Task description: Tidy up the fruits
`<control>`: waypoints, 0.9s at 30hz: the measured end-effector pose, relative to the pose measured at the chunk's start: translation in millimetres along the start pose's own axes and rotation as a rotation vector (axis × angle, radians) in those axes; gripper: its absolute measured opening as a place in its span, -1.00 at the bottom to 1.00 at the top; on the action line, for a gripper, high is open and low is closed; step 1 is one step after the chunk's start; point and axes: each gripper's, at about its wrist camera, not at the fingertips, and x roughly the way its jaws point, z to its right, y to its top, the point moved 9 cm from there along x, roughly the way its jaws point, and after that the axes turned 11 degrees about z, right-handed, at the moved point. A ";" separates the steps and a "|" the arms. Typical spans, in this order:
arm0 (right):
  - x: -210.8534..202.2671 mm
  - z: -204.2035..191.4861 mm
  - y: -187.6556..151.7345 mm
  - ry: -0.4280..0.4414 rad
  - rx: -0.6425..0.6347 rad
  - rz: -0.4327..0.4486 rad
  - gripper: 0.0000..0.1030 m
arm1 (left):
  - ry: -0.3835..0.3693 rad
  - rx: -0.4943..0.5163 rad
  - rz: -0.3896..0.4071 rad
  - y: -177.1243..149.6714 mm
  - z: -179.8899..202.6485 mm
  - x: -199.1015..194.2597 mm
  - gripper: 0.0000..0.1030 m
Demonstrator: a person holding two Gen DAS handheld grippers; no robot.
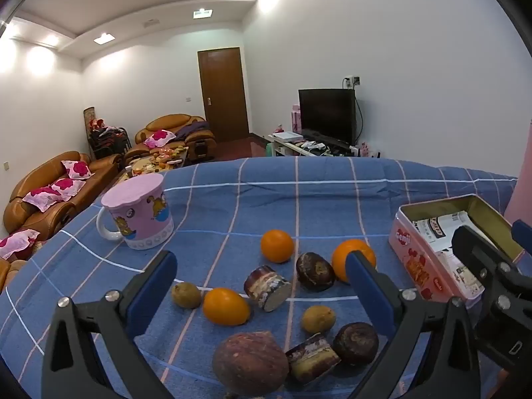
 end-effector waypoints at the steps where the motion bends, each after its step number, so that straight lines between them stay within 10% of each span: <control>1: 0.1 0.1 -0.3 -0.001 -0.001 -0.003 0.98 | 0.000 0.000 -0.001 -0.1 0.0 0.0 1.00; 27: 0.1 0.3 -1.2 0.000 0.004 -0.003 0.98 | -0.019 0.002 0.004 0.8 4.5 -6.9 1.00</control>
